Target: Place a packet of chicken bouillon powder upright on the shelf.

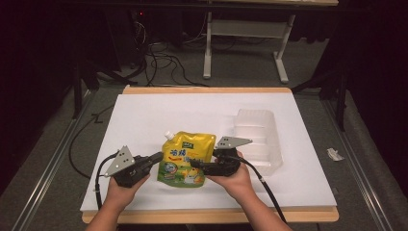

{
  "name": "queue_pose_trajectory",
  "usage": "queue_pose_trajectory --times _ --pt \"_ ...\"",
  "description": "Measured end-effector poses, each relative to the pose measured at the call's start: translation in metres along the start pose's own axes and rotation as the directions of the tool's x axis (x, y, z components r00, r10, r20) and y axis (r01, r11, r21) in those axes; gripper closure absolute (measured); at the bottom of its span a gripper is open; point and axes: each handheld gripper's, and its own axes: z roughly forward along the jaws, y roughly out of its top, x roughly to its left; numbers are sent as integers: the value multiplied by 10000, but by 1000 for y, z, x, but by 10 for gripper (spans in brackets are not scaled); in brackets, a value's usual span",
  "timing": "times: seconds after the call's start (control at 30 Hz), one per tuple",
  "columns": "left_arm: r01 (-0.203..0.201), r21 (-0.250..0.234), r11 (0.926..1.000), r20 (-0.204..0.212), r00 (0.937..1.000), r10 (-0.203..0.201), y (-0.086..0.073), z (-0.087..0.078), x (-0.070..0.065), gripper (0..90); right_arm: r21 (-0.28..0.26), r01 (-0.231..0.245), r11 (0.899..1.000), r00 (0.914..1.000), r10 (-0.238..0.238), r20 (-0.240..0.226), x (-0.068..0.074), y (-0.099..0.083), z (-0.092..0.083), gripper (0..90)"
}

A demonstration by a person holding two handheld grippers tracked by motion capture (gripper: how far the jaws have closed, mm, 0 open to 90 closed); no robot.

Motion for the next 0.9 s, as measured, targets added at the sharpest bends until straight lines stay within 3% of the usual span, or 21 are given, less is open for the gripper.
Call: queue_pose_trajectory --times 0.3,0.63,0.9 --pt "106 180 9998 -401 9991 -98 -2 0 8 900 40 795 9968 9959 -793 -434 12 -3 0 573" --pt "293 266 9992 -785 9965 -272 -6 -3 16 900 465 1395 9891 9901 -1386 -202 20 -9 12 710" --pt "272 164 9995 -1071 9939 -253 -7 -3 15 899 643 1195 9907 9924 -1173 -363 15 -9 17 781"
